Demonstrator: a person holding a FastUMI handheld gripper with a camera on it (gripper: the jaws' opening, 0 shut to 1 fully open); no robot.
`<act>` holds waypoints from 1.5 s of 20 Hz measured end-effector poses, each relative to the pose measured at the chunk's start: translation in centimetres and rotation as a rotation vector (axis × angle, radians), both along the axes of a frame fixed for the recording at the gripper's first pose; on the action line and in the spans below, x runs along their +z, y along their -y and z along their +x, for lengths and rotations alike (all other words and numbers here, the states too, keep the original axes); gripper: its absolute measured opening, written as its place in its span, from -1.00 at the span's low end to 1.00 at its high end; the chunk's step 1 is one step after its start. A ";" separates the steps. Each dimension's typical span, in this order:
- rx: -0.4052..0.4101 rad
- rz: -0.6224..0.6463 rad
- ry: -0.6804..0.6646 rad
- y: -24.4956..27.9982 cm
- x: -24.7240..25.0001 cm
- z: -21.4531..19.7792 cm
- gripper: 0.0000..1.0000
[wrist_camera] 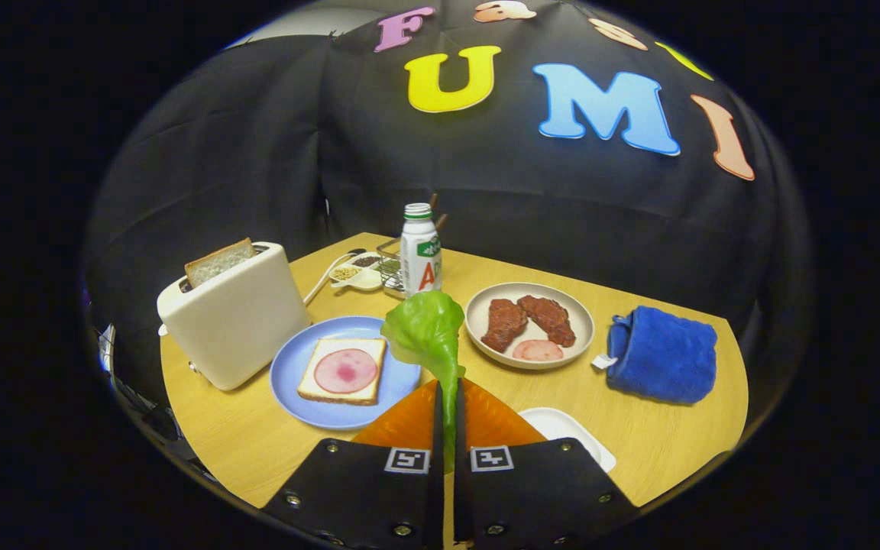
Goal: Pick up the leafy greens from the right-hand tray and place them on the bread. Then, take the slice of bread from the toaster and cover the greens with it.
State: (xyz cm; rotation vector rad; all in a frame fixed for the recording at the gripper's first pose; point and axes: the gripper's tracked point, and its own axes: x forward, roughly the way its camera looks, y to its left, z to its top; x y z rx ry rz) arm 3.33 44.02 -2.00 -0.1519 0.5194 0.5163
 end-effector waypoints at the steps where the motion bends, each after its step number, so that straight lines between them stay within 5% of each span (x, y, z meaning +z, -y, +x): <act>1: 0.019 0.001 -0.001 -1.4 0.1 -0.1 -0.90; 11: 0.144 0.042 -0.089 -11.8 -3.0 -1.6 -0.89; 24: 0.160 0.037 -0.153 -14.4 -5.9 -2.0 -0.90; 27: 0.117 -0.027 -0.118 -12.8 -6.3 -1.0 -0.53; 30: 0.104 -0.047 -0.115 -12.2 -6.8 -0.7 0.12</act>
